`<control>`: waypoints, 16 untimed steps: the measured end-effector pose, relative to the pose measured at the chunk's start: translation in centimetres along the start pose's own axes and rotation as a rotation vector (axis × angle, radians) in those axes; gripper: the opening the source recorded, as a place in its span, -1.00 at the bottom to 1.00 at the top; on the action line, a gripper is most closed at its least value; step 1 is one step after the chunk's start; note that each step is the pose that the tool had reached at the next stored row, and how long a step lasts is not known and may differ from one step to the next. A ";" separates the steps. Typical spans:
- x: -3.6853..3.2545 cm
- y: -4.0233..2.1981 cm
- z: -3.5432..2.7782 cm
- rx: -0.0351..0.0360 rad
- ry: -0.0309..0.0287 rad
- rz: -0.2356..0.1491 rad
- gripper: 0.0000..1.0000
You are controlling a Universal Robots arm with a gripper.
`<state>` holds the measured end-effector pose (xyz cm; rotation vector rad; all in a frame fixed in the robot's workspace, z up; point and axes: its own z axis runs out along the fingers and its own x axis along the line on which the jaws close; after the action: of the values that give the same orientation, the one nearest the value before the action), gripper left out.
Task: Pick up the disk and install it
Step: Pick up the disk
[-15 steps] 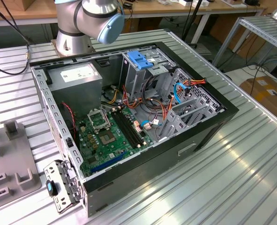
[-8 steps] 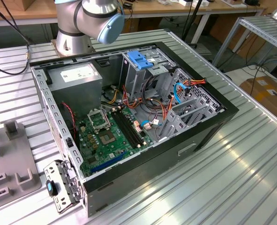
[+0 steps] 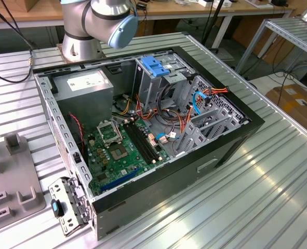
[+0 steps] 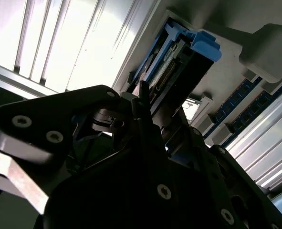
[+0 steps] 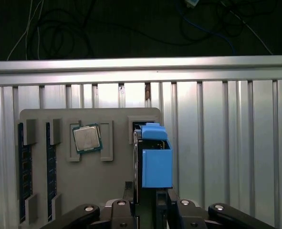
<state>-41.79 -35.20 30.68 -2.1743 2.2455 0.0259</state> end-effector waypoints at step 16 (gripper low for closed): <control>-0.09 0.00 -2.50 0.0001 0.0018 0.000 -0.29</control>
<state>-41.79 -35.18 33.18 -2.1752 2.2464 0.0239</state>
